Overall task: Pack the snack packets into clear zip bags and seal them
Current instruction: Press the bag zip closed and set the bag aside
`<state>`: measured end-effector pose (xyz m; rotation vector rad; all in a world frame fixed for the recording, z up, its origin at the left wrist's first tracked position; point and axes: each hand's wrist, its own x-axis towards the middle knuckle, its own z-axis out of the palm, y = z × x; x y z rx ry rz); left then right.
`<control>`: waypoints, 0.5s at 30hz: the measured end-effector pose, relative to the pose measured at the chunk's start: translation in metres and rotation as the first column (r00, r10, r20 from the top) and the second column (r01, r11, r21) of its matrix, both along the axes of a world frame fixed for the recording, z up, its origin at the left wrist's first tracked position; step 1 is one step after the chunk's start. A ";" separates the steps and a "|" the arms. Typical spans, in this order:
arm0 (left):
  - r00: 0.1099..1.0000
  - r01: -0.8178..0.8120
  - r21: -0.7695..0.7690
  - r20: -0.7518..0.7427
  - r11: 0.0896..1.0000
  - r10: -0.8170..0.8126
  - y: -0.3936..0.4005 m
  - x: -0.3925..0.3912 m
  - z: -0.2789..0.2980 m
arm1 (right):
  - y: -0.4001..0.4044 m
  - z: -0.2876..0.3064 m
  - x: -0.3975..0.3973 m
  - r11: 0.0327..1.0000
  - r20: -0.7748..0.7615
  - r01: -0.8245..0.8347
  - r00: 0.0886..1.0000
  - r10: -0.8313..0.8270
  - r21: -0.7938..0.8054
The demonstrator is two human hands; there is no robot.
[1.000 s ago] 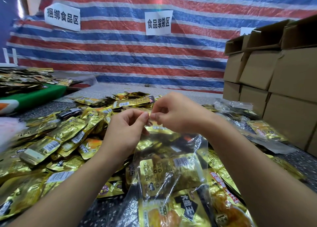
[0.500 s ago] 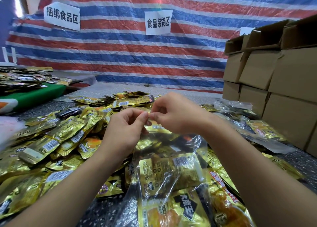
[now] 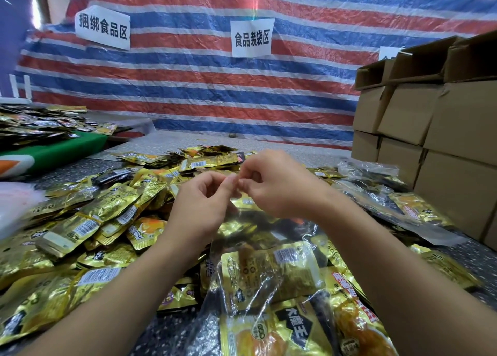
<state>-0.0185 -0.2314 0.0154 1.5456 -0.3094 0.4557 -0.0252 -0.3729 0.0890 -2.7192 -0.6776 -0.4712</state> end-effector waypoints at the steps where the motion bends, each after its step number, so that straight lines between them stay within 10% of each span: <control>1: 1.000 -0.016 0.015 0.021 1.000 0.016 0.001 0.000 0.000 | 0.000 -0.001 0.000 1.000 -0.005 -0.002 1.000 0.002 0.007; 15: 0.974 -0.197 0.021 0.120 0.980 0.194 0.001 -0.006 0.003 | -0.024 -0.004 -0.006 0.998 -0.063 0.045 0.997 -0.043 0.042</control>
